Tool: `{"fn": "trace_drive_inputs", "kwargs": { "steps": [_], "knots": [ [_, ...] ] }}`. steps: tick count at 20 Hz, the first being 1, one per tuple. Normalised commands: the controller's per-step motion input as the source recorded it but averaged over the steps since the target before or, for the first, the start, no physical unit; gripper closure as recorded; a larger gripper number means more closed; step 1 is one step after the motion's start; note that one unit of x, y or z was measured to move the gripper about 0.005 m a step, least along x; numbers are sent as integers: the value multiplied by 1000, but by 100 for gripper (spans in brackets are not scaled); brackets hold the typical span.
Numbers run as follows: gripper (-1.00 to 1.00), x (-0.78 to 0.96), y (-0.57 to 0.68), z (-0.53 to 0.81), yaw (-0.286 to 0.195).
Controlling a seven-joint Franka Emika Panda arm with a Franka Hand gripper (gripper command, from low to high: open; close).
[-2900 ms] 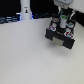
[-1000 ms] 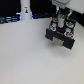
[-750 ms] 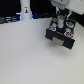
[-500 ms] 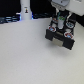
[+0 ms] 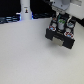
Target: Open the kcup holder, insert the kcup into the holder, and close the kcup holder
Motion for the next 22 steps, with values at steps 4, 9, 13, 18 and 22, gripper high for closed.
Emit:
{"fn": "trace_drive_inputs", "kwargs": {
  "steps": [4,9,13,18,22],
  "knots": [
    [100,113,140,-148,18],
    [-100,109,87,117,38],
    [-100,161,11,439,57],
    [-100,290,-120,434,53],
    [-100,476,-427,398,67]
  ]
}}
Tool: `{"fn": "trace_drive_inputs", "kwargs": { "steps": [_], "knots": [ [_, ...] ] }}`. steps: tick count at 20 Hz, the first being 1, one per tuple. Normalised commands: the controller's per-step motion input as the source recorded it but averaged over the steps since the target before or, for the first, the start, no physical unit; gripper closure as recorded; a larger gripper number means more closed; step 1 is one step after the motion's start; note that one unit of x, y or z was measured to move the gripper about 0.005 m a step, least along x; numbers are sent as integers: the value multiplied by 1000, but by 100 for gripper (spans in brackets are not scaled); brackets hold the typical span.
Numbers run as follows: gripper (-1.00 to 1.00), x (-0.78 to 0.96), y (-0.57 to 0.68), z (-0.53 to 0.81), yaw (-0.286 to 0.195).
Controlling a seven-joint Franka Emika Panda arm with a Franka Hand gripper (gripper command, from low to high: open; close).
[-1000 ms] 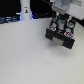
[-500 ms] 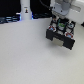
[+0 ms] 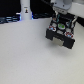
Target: Open the kcup holder, insert the kcup into the holder, and close the kcup holder
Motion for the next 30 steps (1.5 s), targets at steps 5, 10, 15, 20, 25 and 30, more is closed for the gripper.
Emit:
{"fn": "trace_drive_inputs", "kwargs": {
  "steps": [5,10,15,20,25,30],
  "knots": [
    [-100,483,-473,296,72],
    [-100,557,-476,271,55],
    [-100,647,-434,78,39],
    [-100,680,-299,-18,50],
    [-100,785,-39,-53,48],
    [-100,454,237,-165,104]
  ]
}}
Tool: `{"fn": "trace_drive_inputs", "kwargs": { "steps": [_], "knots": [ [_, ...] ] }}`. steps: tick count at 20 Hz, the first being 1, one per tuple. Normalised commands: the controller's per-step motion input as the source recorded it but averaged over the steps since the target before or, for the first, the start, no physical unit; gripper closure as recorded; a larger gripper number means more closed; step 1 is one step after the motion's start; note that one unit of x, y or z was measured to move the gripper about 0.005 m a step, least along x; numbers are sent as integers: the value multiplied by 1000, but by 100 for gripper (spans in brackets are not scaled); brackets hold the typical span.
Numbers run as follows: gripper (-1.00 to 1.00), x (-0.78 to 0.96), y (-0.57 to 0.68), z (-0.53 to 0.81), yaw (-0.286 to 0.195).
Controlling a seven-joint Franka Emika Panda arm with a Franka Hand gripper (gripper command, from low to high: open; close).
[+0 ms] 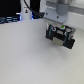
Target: Open the kcup holder, insert the kcup into the holder, and close the kcup holder
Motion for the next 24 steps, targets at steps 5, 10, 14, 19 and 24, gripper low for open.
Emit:
{"fn": "trace_drive_inputs", "kwargs": {
  "steps": [5,10,14,19,24],
  "knots": [
    [-100,-9,228,-233,185],
    [-100,-154,292,-196,170],
    [-100,-355,305,-97,165],
    [-100,-409,457,-23,112],
    [-100,-495,583,5,50]
  ]
}}
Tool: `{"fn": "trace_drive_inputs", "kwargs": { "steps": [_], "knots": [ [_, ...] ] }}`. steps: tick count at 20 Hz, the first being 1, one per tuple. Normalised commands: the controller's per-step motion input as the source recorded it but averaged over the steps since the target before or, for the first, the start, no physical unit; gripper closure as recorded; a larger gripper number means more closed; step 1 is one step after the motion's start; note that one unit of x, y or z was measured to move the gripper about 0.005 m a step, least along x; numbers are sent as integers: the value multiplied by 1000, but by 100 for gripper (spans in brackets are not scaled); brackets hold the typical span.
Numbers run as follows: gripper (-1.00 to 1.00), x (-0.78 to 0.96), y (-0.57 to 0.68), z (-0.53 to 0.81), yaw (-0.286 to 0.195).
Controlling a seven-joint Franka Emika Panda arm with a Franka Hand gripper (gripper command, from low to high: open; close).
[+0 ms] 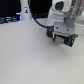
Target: Open the kcup holder, insert the kcup into the holder, and close the kcup holder
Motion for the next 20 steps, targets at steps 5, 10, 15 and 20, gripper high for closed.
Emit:
{"fn": "trace_drive_inputs", "kwargs": {
  "steps": [5,10,15,20],
  "knots": [
    [-100,-538,626,4,53],
    [-100,-709,649,9,29],
    [-100,-883,587,-127,9],
    [-100,-882,553,-188,9]
  ]
}}
